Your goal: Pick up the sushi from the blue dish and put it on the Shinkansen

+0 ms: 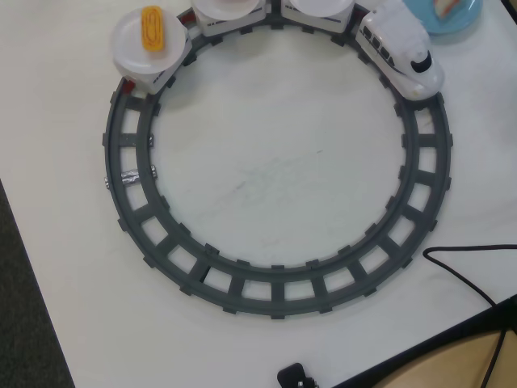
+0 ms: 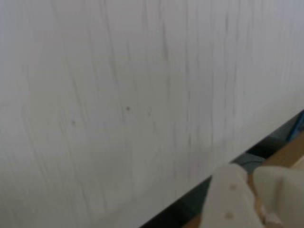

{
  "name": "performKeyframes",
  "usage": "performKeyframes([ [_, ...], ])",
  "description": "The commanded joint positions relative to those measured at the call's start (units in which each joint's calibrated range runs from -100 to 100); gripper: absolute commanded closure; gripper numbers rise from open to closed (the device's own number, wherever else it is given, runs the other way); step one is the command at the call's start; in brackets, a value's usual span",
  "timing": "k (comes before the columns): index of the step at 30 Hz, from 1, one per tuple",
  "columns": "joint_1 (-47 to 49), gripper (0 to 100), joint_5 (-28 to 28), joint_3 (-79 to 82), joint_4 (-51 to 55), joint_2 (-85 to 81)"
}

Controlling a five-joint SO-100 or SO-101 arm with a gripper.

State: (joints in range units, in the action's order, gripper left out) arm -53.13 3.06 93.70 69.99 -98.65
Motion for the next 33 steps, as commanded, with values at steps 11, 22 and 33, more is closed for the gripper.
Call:
performKeyframes([
  [11,0.14,79,5.49,-24.22,2.2,1.41],
  [22,4.36,79,-0.28,-43.79,5.11,16.77],
  [33,9.03,78,-2.48,-70.09,6.13,58.69],
])
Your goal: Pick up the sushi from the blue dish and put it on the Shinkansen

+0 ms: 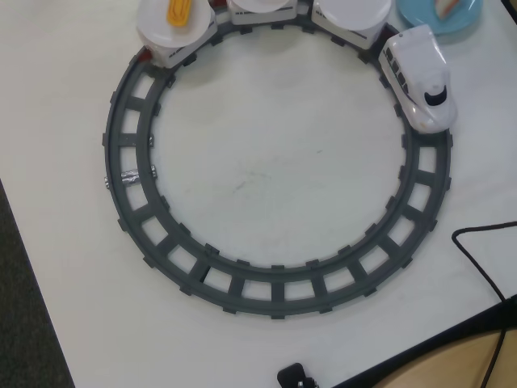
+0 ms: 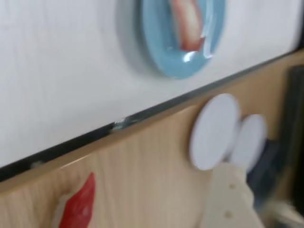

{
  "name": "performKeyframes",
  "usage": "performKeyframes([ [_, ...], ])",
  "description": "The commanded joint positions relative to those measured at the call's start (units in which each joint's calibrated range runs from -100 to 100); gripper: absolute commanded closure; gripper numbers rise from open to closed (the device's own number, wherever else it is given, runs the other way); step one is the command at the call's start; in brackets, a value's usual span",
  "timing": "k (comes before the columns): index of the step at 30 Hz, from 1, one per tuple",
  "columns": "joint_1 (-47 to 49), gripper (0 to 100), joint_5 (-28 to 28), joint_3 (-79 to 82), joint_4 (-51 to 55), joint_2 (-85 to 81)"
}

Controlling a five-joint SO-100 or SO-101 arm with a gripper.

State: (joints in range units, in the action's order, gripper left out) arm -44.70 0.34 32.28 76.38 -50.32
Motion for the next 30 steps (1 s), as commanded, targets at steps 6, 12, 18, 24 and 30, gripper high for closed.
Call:
performKeyframes([
  [6,1.13,78,0.29,-24.74,3.68,34.16],
  [12,1.13,78,1.55,-44.13,5.82,55.03],
  [18,1.3,78,4.43,-59.39,8.05,69.98],
  [24,2.71,78,5.74,-65.77,7.79,78.58],
  [30,5.27,71,5.74,-71.51,7.79,84.01],
])
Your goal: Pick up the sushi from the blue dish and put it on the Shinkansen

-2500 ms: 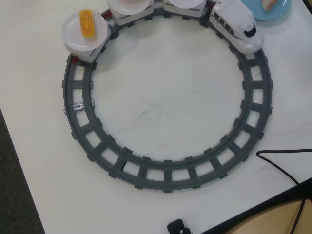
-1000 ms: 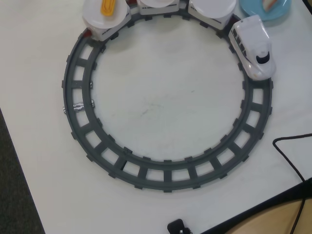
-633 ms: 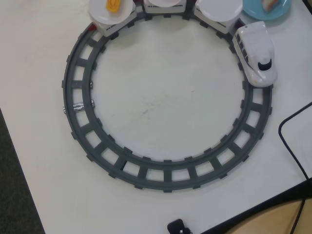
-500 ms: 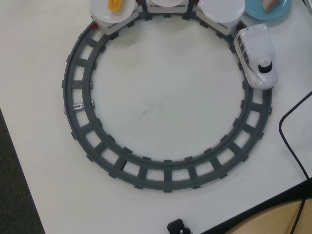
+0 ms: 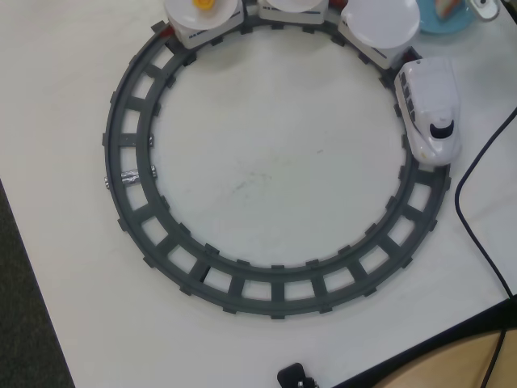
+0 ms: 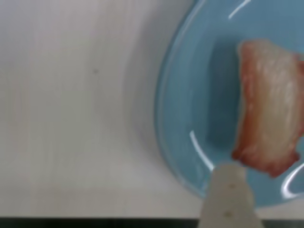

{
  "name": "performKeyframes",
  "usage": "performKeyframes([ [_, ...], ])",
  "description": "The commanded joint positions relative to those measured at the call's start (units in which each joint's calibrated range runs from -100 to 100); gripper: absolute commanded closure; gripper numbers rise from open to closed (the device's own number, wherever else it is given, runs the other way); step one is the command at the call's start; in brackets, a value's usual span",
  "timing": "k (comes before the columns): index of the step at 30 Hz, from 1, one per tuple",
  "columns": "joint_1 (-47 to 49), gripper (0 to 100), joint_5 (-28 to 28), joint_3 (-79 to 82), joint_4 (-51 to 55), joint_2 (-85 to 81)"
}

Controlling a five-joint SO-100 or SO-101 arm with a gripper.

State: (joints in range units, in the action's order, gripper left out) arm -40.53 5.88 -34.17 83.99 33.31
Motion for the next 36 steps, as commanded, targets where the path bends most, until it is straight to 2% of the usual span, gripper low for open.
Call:
performKeyframes([
  [1,1.44,70,0.2,-5.95,0.35,1.06],
  [27,-1.81,69,0.25,-8.2,-2.99,13.92],
  [30,-1.55,77,0.25,-8.2,-2.99,14.17],
  [35,-1.46,99,0.25,-8.2,-2.99,14.17],
  [36,-1.46,99,0.25,-8.2,-2.99,14.17],
])
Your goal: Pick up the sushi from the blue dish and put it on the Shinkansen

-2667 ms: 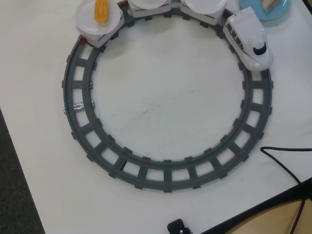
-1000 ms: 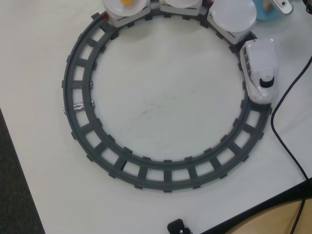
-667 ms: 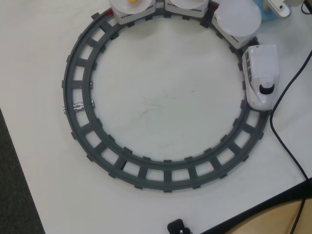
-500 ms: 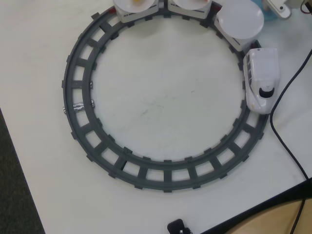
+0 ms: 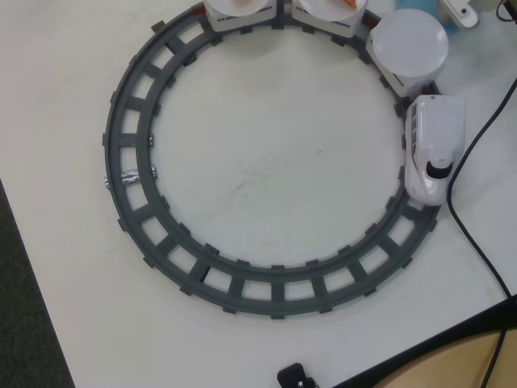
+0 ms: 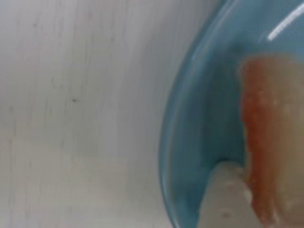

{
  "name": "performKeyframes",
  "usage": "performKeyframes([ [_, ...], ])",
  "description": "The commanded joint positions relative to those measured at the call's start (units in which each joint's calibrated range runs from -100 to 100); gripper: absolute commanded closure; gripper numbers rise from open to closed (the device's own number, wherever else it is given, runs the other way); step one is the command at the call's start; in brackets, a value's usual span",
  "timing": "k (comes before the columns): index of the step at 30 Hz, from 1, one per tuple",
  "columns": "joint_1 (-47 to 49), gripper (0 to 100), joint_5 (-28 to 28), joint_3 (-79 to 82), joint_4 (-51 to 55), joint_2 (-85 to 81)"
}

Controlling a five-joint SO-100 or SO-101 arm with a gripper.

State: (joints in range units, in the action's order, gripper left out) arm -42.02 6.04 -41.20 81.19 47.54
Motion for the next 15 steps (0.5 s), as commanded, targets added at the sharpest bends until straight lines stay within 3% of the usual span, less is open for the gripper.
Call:
performKeyframes([
  [1,-0.14,98,0.04,-1.17,-0.19,-0.31],
  [15,-1.29,98,-0.27,-8.17,16.16,-13.17],
])
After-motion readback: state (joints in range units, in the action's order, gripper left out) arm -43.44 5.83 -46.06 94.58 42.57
